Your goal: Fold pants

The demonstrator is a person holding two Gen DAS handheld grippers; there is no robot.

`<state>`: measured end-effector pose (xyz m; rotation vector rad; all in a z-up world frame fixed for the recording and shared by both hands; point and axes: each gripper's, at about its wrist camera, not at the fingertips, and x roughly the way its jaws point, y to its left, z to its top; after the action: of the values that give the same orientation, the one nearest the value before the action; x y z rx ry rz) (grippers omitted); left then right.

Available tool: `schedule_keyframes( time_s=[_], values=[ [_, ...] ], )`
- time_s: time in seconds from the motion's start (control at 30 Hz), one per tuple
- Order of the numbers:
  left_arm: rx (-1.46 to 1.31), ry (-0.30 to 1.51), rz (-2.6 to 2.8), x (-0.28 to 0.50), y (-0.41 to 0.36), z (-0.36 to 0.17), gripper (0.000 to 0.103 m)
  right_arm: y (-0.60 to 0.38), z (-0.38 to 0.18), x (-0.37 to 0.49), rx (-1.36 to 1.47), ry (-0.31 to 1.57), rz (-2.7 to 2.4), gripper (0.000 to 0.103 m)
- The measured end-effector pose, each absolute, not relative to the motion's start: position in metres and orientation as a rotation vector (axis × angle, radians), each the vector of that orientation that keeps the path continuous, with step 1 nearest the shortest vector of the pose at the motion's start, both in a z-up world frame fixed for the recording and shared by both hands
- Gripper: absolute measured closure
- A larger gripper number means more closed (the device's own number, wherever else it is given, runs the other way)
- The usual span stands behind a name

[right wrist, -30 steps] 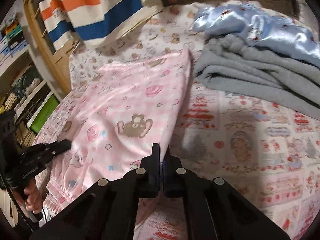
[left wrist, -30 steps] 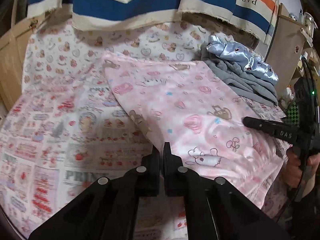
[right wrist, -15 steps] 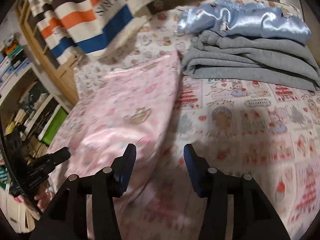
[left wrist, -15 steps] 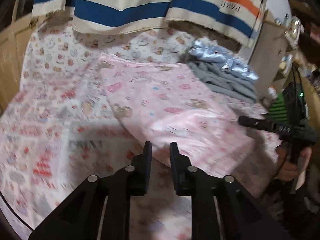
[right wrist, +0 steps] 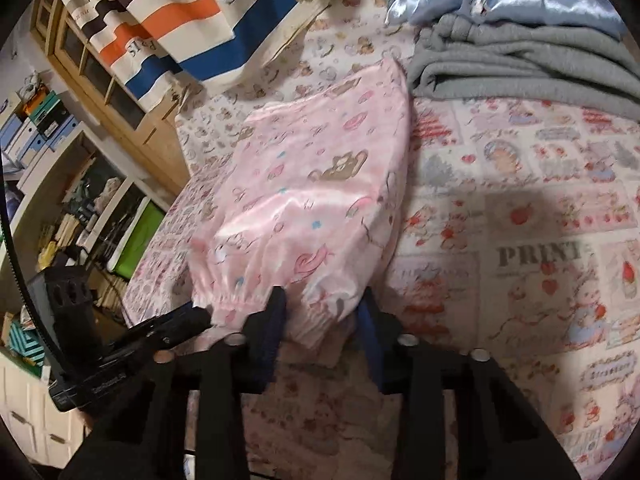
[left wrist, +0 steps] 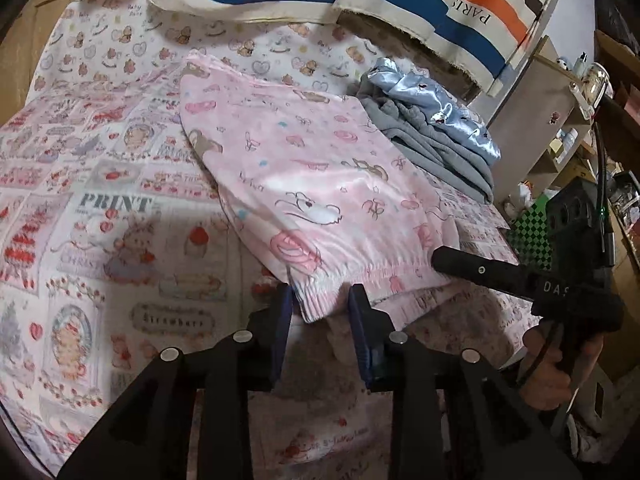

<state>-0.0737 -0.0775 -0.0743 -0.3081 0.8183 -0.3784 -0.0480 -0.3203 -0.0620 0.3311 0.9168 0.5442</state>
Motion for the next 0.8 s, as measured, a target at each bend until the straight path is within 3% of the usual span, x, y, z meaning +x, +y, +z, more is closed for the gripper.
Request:
schedule_keyframes(
  time_s=[0.13,0.2,0.3,0.8],
  values=[
    [-0.335,0.806,-0.380,-0.075,-0.076,-0.075,0.077,-0.316,-0.063,-0.052,0.310,0.911,0.531,0.083],
    [-0.345,0.806,-0.380,-0.075,-0.077,-0.076,0.094,-0.317,-0.062,-0.053,0.304,0.901,0.524,0.088],
    [-0.319,0.779,-0.379,-0.082,-0.080,-0.071,0.095,-0.318,-0.060,-0.058,0.311,0.883,0.522,0.092],
    [-0.287,0.755,-0.326,-0.130,-0.075,-0.060,0.095,-0.312,-0.058,-0.112,0.284,0.863,0.510,0.094]
  ],
)
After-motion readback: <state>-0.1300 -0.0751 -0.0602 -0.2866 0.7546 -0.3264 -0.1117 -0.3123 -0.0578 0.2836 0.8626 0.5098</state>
